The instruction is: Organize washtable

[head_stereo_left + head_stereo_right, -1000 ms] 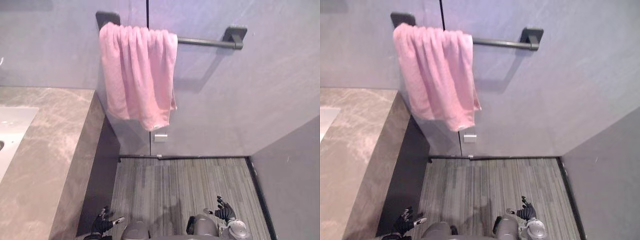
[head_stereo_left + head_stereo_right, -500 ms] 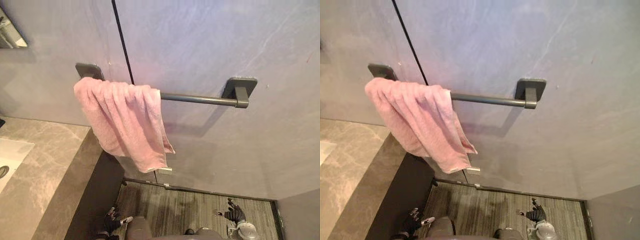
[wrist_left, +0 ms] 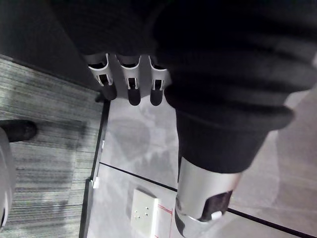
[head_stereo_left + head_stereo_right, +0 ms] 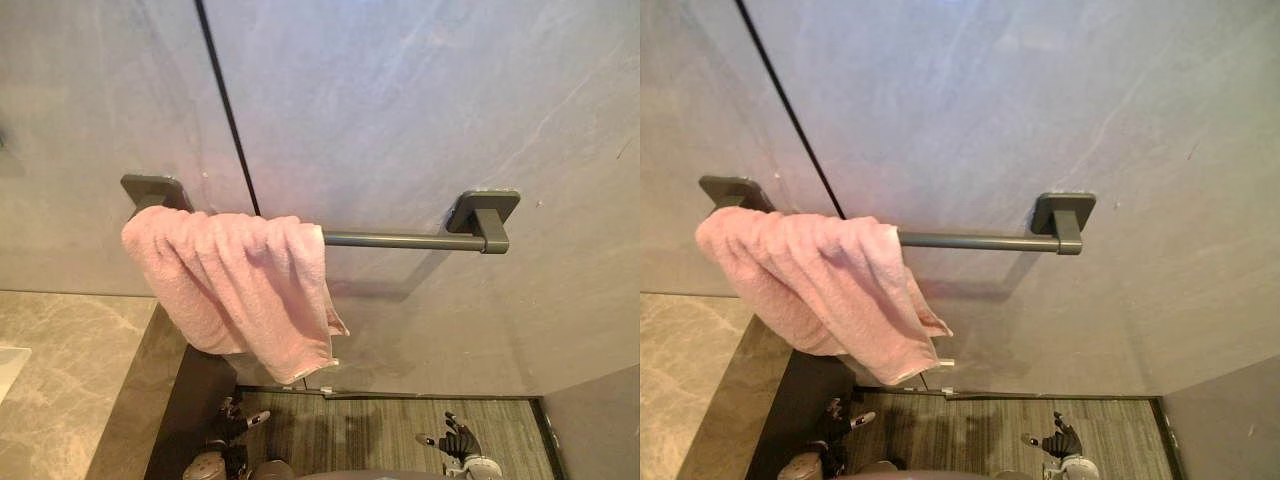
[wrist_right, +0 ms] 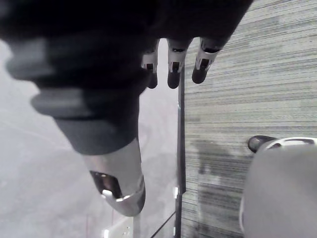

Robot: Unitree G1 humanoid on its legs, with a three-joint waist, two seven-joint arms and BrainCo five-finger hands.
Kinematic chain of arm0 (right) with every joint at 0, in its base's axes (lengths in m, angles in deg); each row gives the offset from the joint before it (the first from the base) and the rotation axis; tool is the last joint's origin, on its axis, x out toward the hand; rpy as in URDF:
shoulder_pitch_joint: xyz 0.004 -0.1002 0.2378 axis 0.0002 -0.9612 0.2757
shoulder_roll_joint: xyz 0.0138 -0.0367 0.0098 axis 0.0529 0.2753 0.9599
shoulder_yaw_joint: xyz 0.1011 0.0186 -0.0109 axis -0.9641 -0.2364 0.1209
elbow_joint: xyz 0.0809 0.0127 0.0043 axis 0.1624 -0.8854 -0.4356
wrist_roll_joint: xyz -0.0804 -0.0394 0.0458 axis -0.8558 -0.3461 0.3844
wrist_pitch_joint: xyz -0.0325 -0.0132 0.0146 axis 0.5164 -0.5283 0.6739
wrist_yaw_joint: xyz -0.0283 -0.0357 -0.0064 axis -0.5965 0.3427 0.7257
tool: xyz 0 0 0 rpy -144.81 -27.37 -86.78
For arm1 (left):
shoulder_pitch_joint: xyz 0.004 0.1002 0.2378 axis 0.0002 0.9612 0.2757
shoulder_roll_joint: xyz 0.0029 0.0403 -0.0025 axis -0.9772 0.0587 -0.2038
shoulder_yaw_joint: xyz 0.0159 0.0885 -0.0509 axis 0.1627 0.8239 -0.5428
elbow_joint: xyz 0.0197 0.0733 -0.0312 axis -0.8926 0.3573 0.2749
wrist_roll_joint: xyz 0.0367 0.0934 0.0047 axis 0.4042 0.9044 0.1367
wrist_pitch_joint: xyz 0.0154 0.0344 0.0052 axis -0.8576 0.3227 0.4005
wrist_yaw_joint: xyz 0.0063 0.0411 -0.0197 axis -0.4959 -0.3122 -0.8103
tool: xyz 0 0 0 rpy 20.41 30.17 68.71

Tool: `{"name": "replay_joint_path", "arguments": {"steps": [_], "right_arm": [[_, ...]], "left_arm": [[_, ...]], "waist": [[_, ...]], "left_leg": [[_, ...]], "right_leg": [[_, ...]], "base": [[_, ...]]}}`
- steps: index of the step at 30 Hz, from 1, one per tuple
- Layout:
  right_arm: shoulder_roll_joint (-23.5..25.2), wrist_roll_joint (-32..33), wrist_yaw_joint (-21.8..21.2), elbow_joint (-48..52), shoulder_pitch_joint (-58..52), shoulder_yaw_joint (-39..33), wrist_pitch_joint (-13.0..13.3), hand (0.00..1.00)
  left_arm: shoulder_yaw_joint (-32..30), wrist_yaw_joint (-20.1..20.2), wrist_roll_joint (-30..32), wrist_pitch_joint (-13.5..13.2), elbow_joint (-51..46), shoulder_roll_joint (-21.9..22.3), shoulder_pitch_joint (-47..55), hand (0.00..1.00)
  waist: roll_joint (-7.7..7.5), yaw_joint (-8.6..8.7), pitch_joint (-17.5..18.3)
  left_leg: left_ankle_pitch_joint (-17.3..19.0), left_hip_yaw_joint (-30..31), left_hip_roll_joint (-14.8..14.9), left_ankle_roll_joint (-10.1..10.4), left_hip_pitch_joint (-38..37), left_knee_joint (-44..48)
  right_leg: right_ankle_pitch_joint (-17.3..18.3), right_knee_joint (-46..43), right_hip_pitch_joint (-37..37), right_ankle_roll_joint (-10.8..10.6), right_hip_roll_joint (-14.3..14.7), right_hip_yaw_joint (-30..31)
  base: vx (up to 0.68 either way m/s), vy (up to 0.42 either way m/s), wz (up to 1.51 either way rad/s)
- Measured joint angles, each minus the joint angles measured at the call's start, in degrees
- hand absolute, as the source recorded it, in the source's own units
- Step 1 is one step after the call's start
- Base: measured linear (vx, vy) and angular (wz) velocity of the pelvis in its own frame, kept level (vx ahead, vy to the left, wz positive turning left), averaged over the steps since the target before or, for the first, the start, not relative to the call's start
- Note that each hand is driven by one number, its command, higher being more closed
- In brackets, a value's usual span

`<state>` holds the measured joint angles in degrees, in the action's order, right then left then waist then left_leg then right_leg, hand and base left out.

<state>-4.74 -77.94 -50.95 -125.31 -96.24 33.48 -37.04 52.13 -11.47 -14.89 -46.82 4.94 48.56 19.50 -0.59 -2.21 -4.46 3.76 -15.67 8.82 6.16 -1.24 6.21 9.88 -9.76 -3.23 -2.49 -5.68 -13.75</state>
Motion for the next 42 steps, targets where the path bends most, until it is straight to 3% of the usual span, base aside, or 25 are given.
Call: {"name": "replay_joint_path", "arguments": {"steps": [5, 10, 13, 16, 17, 18, 20, 22, 23, 30, 41, 42], "right_arm": [[-1.42, -0.27, 0.04, -2.51, 0.26, 0.15, -0.01, 0.00], [-3.79, -1.04, 0.30, -2.53, 1.25, 0.59, 0.11, 0.00], [-4.44, -1.29, 0.36, -2.52, 1.44, 1.60, 0.11, 0.00], [-4.39, -2.47, 0.25, -2.58, 1.42, 1.86, 0.04, 0.00], [-4.40, -2.82, 0.19, -2.59, 1.48, 2.93, 0.04, 0.00], [-4.36, -2.97, 0.09, -2.61, 1.53, 2.98, 0.02, 0.00], [-3.80, -3.26, 0.23, -2.75, 1.36, 2.51, -0.53, 0.00], [-3.83, -3.32, 0.27, -3.52, 1.28, 2.40, -0.55, 0.00], [-3.83, -3.33, 0.26, -4.50, 1.61, 2.38, -0.60, 0.00], [-3.88, -4.12, -0.04, -4.29, 2.70, 2.39, -0.54, 0.00], [-3.93, -4.58, -0.16, -4.33, 3.19, 2.75, -0.59, 0.00], [-3.93, -4.58, -0.17, -4.33, 3.18, 2.78, -0.59, 0.00]], "left_arm": [[0.03, -1.54, -1.30, -0.05, -3.58, -1.27, -0.09, 0.00], [-1.99, -3.15, -5.77, -1.58, -11.43, -7.55, -0.75, 0.00], [-2.54, -2.63, -6.79, -2.20, -13.94, -8.98, -1.53, 0.00], [-2.25, -2.84, -9.65, -1.62, -17.49, -8.46, -4.48, 0.00], [-0.92, -5.50, -11.37, -0.55, -24.49, -7.48, -3.54, 0.00], [-0.11, -7.04, -11.20, -0.12, -26.33, -7.07, -2.33, 0.00], [1.92, -6.85, -7.21, -1.25, -41.68, -3.60, 8.55, 0.00], [2.06, -6.24, -5.90, -2.15, -46.51, -1.95, 11.45, 0.00], [2.03, -5.68, -5.68, -2.84, -47.47, -2.24, 11.43, 0.00], [3.01, -3.20, -5.61, -4.45, -52.57, -4.48, 10.32, 0.00], [2.78, -3.53, -2.87, -4.51, -52.56, -7.61, 8.74, 0.00], [2.78, -3.53, -2.75, -4.51, -52.56, -7.63, 8.74, 1.00]], "waist": [[0.51, 0.41, 0.32], [0.70, 1.31, 0.46], [0.64, 1.43, 0.46], [0.52, 1.65, 0.51], [0.44, 1.44, 0.39], [0.50, 1.54, 0.39], [0.47, 1.29, 0.39], [0.50, 0.20, 0.42], [0.72, -0.47, 0.41], [0.93, -0.01, 0.56], [0.42, 1.15, 0.60], [0.40, 1.17, 0.61]], "left_leg": [[-1.65, 2.22, -0.58, -0.51, -1.60, -3.58], [-2.45, 4.78, -1.63, -1.46, -1.28, -5.00], [-3.31, 4.97, -2.50, -1.73, -1.30, -6.41], [-4.53, 5.68, -3.04, -1.48, -1.71, -8.44], [-5.27, 7.38, -3.50, -1.59, -1.66, -9.01], [-5.48, 7.89, -3.68, -1.63, -1.77, -9.38], [-5.76, 8.42, -3.88, -1.81, -1.74, -9.84], [-5.77, 9.01, -3.90, -1.81, -1.64, -9.84], [-5.82, 9.65, -3.89, -1.88, -1.61, -9.85], [-5.83, 10.29, -3.92, -1.89, -2.44, -10.30], [-5.82, 9.87, -3.92, -1.89, -3.14, -10.42], [-5.82, 9.85, -3.92, -1.89, -3.19, -10.42]], "right_leg": [[-0.84, 1.51, -1.08, 0.26, 0.60, 0.14], [-3.26, 4.19, -1.30, -0.08, 0.37, 0.77], [-4.12, 5.25, -0.59, -0.55, -0.16, 1.47], [-4.64, 6.01, -0.28, -1.04, -0.37, 1.82], [-4.69, 5.97, -0.43, -1.11, -0.49, 1.25], [-4.68, 5.90, -0.46, -1.13, -0.54, 1.19], [-4.75, 6.09, -0.52, -1.21, -0.56, 1.00], [-4.72, 6.15, -0.73, -1.18, -0.53, 0.65], [-4.67, 6.13, -0.89, -1.11, -0.45, 0.35], [-4.56, 6.05, -1.44, -0.92, -0.29, 0.53], [-4.56, 5.90, -1.61, -0.90, -0.27, 1.41], [-4.56, 5.89, -1.64, -0.90, -0.27, 1.44]], "base": [[0.00, -0.027, 0.06], [-0.07, 0.032, -0.01], [-0.11, 0.059, -0.04], [-0.10, 0.044, 0.04], [-0.07, 0.016, 0.16], [-0.05, 0.014, 0.15], [0.01, 0.013, 0.10], [0.01, -0.001, 0.16], [-0.01, -0.012, 0.15], [0.00, -0.001, 0.00], [0.00, 0.001, -0.02], [0.00, 0.000, 0.00]]}}
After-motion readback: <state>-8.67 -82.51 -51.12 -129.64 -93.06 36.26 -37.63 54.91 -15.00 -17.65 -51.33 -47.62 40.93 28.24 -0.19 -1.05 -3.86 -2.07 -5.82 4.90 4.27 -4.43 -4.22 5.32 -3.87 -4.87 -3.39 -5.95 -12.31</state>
